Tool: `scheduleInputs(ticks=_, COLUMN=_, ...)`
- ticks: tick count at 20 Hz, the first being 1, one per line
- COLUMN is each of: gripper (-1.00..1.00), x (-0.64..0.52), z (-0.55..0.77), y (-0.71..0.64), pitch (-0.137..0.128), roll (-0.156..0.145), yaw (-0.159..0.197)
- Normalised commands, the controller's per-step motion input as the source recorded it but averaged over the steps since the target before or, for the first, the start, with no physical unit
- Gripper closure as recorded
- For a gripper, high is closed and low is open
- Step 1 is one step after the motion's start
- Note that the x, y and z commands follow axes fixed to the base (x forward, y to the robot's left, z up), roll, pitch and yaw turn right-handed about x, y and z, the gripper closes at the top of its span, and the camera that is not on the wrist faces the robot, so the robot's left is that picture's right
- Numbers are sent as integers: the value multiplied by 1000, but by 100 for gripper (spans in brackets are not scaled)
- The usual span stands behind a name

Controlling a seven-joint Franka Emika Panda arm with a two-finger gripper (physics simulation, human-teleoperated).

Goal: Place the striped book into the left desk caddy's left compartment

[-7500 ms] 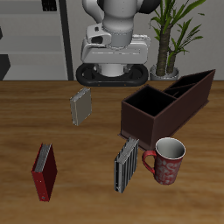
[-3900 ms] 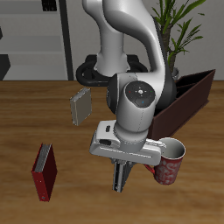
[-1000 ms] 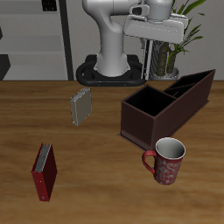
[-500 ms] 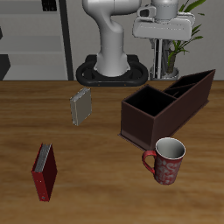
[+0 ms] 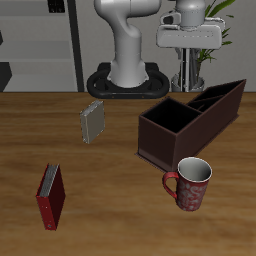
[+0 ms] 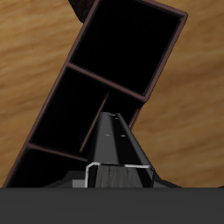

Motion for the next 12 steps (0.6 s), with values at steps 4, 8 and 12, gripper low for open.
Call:
scheduleInputs(ticks=4, gripper=100, x=-174, z=-125, y=299, pitch=4, roll=57, yaw=-11)
scheduleInputs(ticks=8, gripper=100, x=-165, z=-70, y=251, pitch=12, roll=47, yaw=-21)
scheduleInputs(ticks=12, gripper=100, x=-178, z=-34, y=295, pitch=-15, roll=58, yaw=-18)
